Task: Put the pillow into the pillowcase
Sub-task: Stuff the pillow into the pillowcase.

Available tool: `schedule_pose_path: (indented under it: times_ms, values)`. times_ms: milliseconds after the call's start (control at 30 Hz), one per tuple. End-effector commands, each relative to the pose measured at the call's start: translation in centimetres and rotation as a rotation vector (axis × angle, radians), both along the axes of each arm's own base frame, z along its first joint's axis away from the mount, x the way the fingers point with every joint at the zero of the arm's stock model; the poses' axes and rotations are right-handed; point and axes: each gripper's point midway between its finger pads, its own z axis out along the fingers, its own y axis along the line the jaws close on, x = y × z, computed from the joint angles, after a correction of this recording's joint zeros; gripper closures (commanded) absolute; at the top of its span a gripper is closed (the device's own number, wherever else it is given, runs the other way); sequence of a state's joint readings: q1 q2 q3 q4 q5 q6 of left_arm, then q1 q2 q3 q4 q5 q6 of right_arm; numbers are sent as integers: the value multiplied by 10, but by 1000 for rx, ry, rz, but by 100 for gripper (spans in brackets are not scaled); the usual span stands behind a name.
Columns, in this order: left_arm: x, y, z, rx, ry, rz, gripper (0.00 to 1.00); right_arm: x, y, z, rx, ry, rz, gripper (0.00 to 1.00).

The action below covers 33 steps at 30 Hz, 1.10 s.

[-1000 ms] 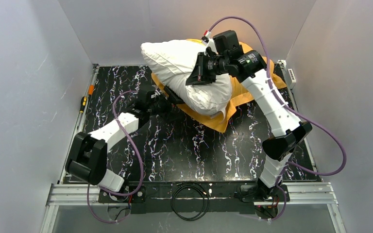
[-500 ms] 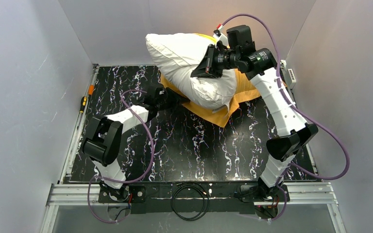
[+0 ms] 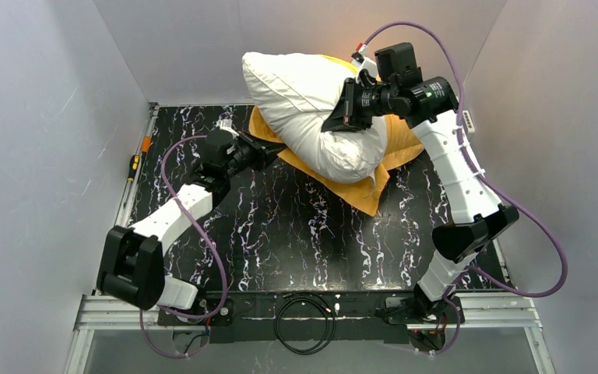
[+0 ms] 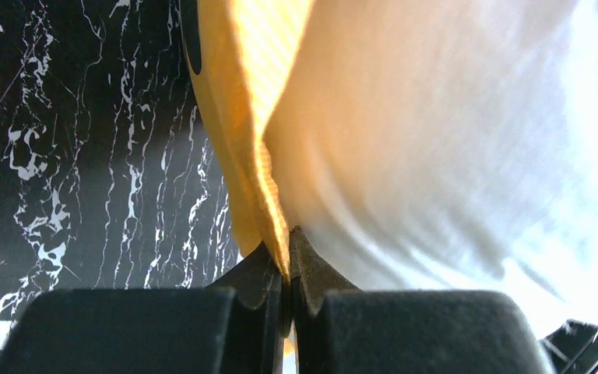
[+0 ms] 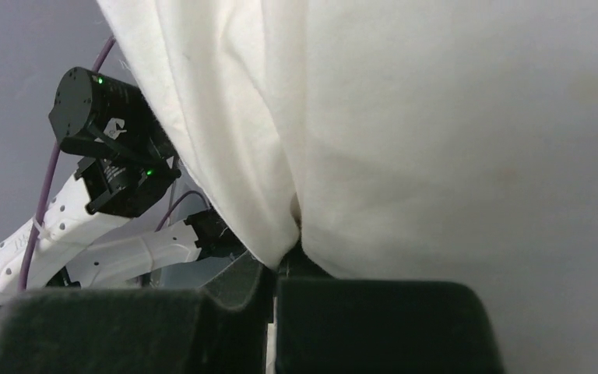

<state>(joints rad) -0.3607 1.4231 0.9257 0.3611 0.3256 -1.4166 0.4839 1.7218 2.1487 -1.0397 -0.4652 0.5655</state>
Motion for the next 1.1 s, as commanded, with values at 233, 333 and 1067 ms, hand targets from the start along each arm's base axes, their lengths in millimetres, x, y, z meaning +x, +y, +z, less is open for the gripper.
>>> schedule_pose_path:
  times_ms: [233,333,1067]
  values:
    - [-57,15,138,-256,-394,-54,100,7,-34,-50,-309,-145,17,99]
    - [-67,13,174,-299,-498,-99,100,3,-35,-68,-399,-138,26,99]
    - [-155,31,302,-366,-742,-216,100,56,-66,-92,-866,-274,-57,99]
